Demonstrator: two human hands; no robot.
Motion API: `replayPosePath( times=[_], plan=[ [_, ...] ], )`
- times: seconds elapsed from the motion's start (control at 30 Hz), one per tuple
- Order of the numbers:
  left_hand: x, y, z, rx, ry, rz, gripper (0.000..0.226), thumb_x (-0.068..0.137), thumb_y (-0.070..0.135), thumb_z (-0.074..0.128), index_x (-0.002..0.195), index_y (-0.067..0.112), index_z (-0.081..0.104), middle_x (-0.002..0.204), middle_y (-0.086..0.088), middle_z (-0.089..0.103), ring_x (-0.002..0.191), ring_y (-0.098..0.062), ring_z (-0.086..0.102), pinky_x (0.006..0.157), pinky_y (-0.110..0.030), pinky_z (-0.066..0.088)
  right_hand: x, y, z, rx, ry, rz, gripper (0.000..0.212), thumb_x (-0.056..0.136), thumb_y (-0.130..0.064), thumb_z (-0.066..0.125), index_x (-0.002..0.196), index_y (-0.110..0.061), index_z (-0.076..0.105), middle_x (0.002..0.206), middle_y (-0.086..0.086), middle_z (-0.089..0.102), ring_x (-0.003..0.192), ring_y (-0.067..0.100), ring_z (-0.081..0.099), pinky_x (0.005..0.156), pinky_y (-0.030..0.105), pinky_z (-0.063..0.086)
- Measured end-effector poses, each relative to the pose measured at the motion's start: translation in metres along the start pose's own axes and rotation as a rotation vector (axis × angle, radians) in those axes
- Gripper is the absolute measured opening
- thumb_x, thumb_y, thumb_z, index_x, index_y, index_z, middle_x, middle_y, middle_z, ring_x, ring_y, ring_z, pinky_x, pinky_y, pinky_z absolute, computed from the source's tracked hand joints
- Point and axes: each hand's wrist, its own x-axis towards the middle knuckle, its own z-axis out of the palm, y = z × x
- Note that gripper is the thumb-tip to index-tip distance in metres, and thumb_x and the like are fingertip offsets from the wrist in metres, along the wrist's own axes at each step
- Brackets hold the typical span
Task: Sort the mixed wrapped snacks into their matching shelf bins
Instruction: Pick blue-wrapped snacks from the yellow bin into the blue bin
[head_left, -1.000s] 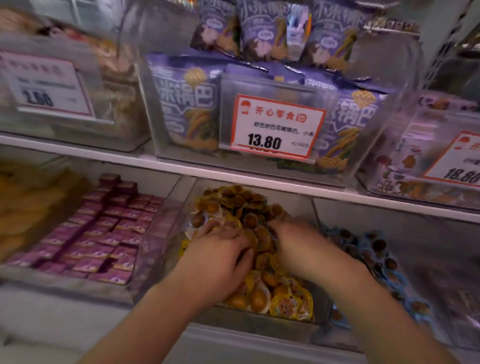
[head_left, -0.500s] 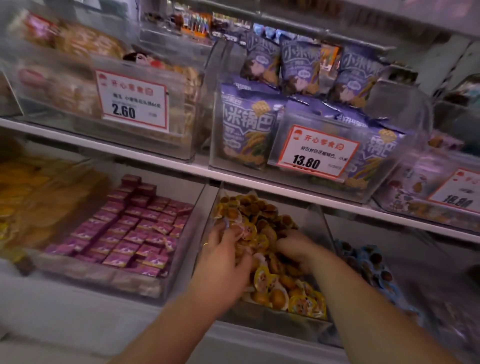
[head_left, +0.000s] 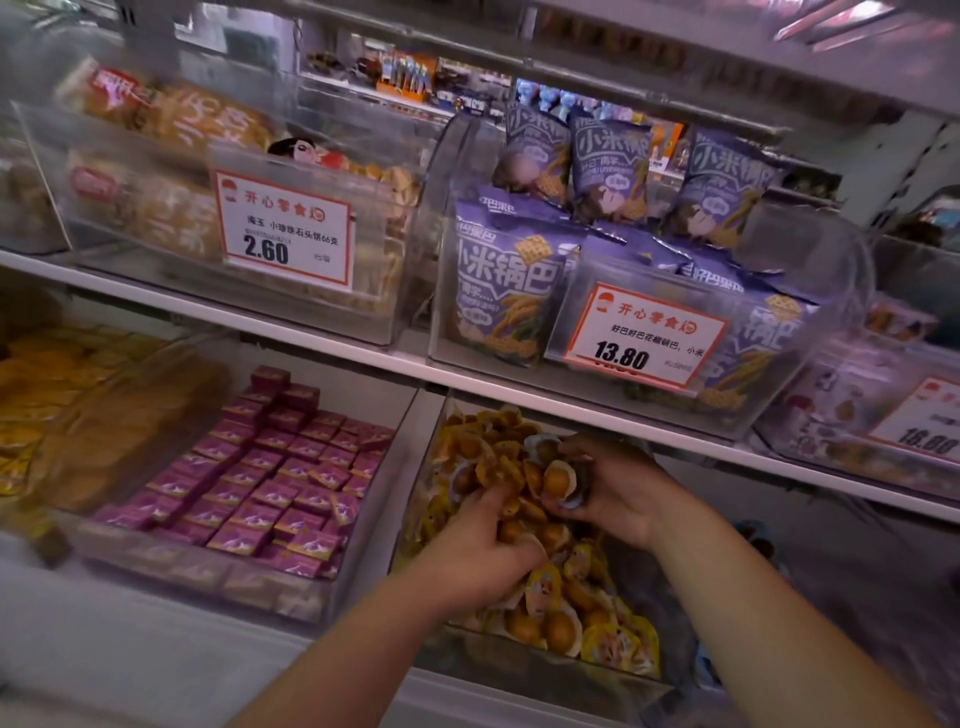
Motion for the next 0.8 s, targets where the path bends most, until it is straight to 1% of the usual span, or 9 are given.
replayPosePath(
  times=[0.1,0.23,0.33,0.4,0.47,0.53,0.63,0.7,0.8],
  plan=[
    [-0.003,0.003,0.007,0.16,0.118,0.083,0.065,0.069,0.065,0.051,0.131,0.045,0.051,0.127,0.014,0.059,0.115,-0.011,0.058,0.101,-0.04,0.048,-0.008,0.003,-0.01,-0.097,0.076,-0.053,0.024,0.097,-0.01,0.052,0.116,-0.004,0.065,0.102,0.02,0.069,0.071,0.024,0.066,0.061,0.037,0.057],
    [-0.018,0.011,0.004,0.352,0.535,0.199,0.032,0.088,0.052,0.048,0.108,0.035,0.066,0.09,0.016,0.065,0.078,0.0,0.06,0.067,-0.024,0.05,-0.022,0.013,-0.016,-0.401,0.27,-0.431,0.023,0.094,-0.006,0.059,0.094,-0.019,0.078,0.103,0.012,0.076,0.098,0.027,0.07,0.086,0.041,0.055],
    [-0.038,0.027,0.012,-0.287,0.506,0.067,0.029,0.095,0.052,0.047,0.101,0.033,0.068,0.092,0.009,0.072,0.079,-0.005,0.066,0.068,-0.03,0.053,-0.053,0.019,0.0,-0.488,0.161,-0.652,0.034,0.095,-0.006,0.057,0.085,-0.031,0.078,0.09,-0.013,0.077,0.088,0.002,0.069,0.071,0.012,0.051],
    [-0.049,0.04,0.021,-1.05,0.235,-0.188,0.041,0.097,0.056,0.048,0.102,0.024,0.074,0.093,-0.005,0.077,0.079,-0.02,0.073,0.064,-0.036,0.056,-0.071,0.036,0.017,-0.646,-0.001,-0.701,0.032,0.096,-0.006,0.056,0.096,-0.033,0.074,0.094,-0.019,0.073,0.088,-0.003,0.066,0.072,0.007,0.048],
    [-0.054,0.042,0.024,-1.43,0.128,-0.258,0.047,0.099,0.051,0.048,0.107,0.013,0.073,0.099,-0.015,0.076,0.084,-0.027,0.075,0.065,-0.038,0.058,-0.084,0.057,0.031,-0.801,-0.138,-0.696,0.04,0.094,-0.003,0.054,0.105,-0.039,0.069,0.103,-0.026,0.069,0.101,-0.007,0.063,0.083,0.006,0.045],
    [-0.056,0.041,0.02,-1.517,0.219,-0.288,0.037,0.101,0.038,0.05,0.107,0.007,0.069,0.089,-0.016,0.075,0.072,-0.027,0.073,0.054,-0.033,0.057,-0.087,0.058,0.033,-0.566,-0.212,-0.652,0.049,0.09,0.006,0.045,0.112,-0.03,0.069,0.11,-0.02,0.071,0.11,-0.003,0.063,0.09,0.012,0.048],
    [-0.06,0.038,0.013,-1.482,0.283,-0.314,0.018,0.1,0.019,0.052,0.1,0.004,0.062,0.072,-0.016,0.063,0.055,-0.024,0.06,0.039,-0.024,0.046,-0.067,0.04,0.029,-0.004,-0.121,-0.549,0.042,0.085,0.012,0.035,0.108,-0.003,0.067,0.103,0.016,0.076,0.1,0.021,0.073,0.084,0.026,0.058],
    [-0.063,0.038,0.011,-1.43,0.289,-0.314,0.014,0.098,0.015,0.053,0.101,0.005,0.063,0.069,-0.014,0.062,0.052,-0.022,0.058,0.038,-0.022,0.043,-0.042,0.034,0.035,-0.174,-0.055,-0.542,0.037,0.09,0.014,0.037,0.096,-0.005,0.069,0.098,0.021,0.075,0.093,0.024,0.072,0.078,0.022,0.059],
    [-0.065,0.035,0.007,-1.33,0.357,-0.3,0.015,0.096,0.013,0.056,0.102,0.003,0.065,0.066,-0.012,0.065,0.051,-0.021,0.06,0.038,-0.023,0.042,0.001,0.039,0.055,-0.95,-0.242,-0.627,0.027,0.096,0.001,0.051,0.11,-0.011,0.071,0.119,0.009,0.069,0.112,0.019,0.062,0.099,0.029,0.05]
  ],
)
